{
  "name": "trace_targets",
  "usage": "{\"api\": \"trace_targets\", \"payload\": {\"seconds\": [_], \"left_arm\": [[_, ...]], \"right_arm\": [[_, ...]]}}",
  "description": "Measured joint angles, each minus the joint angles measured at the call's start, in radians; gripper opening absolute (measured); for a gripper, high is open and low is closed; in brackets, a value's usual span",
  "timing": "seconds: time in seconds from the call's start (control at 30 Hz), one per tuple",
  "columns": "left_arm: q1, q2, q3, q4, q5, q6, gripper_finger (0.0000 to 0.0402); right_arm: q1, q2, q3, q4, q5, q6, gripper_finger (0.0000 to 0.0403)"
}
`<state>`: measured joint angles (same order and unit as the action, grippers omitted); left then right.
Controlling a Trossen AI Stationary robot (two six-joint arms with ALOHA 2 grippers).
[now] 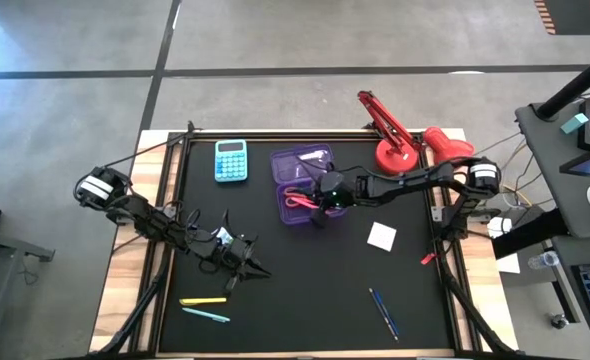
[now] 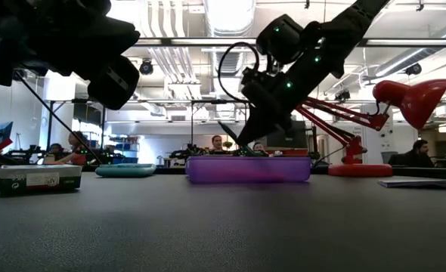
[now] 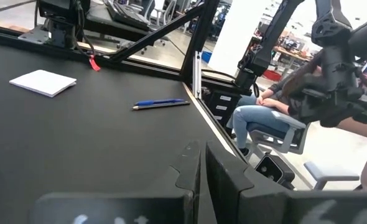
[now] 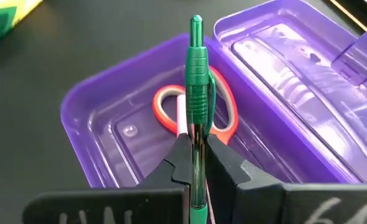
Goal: Pack school essentials
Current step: Put the green pen into the violet supply box
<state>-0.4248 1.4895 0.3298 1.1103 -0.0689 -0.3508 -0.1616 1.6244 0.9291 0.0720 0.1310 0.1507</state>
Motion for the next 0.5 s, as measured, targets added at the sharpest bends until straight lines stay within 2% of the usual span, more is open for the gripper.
{"api": "trace_targets", "payload": {"seconds": [0.23, 0.5], "left_arm": [[0.0, 0.0, 0.0, 0.001, 0.0, 0.0, 0.0008], [0.0, 0.0, 0.0, 0.003, 0.0, 0.0, 0.0008]], "right_arm": [[0.0, 0.014, 0.012, -0.118, 0.0, -0.034, 0.0013], [0.0, 0.014, 0.013, -0.152, 0.0, 0.009, 0.0025]]}}
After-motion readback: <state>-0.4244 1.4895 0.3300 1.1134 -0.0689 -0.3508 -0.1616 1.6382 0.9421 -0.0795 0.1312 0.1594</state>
